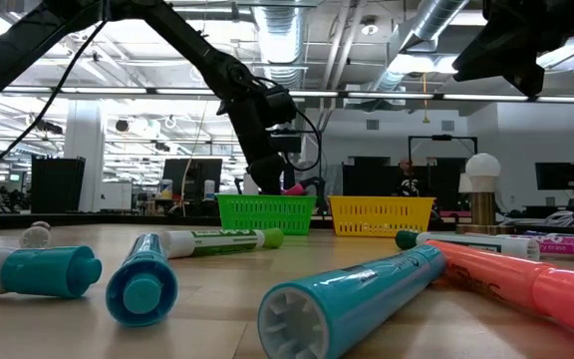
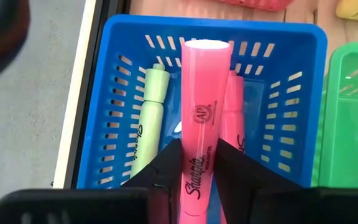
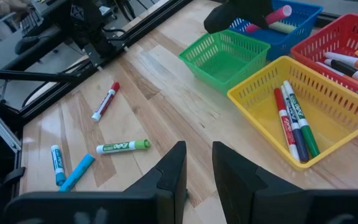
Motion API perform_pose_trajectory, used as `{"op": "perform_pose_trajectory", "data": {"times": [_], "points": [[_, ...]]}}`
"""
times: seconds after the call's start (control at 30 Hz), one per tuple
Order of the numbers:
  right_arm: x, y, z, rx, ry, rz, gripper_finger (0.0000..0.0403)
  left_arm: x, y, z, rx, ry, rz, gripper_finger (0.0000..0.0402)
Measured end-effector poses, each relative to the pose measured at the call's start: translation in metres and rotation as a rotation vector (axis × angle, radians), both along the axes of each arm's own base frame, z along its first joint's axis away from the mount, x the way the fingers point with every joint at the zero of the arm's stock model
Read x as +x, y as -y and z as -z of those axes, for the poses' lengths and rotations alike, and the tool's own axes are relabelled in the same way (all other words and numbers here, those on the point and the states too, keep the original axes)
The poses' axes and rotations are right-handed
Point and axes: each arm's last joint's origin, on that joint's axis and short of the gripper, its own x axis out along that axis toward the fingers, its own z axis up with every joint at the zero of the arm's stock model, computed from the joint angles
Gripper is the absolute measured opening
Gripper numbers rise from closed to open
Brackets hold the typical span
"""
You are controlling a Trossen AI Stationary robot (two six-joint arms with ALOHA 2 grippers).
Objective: Pick & Place Markers
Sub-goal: Put the pink highlighter into the blue bin, then put the left blue highlighter into the blue bin
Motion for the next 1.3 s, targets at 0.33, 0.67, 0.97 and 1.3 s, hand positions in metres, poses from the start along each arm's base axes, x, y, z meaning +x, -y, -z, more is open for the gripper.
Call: {"op": "perform_pose_trajectory", "data": {"times": [0.33, 0.67, 0.97, 1.3], "points": [[0.0, 0.0, 0.0, 0.0, 0.0, 0.0, 0.0067, 0.0, 0.0, -0.001, 0.001, 0.002, 0.0, 0.0106], [0.0, 0.0, 0.0, 0.004, -0.002, -0.006, 0.0067, -0.002, 0.004, -0.018, 0.064, 0.006, -0.02, 0.0178], [0.0, 0.0, 0.0, 0.003, -0.004, -0.008, 0.0067, -0.019, 0.058, -0.129, 0.096, 0.317, -0.128, 0.0173], [0.0, 0.0, 0.001, 0.002, -0.01, -0.01, 0.0067, -0.04, 0.146, -0.203, -0.193, 0.634, -0.176, 0.017]]}}
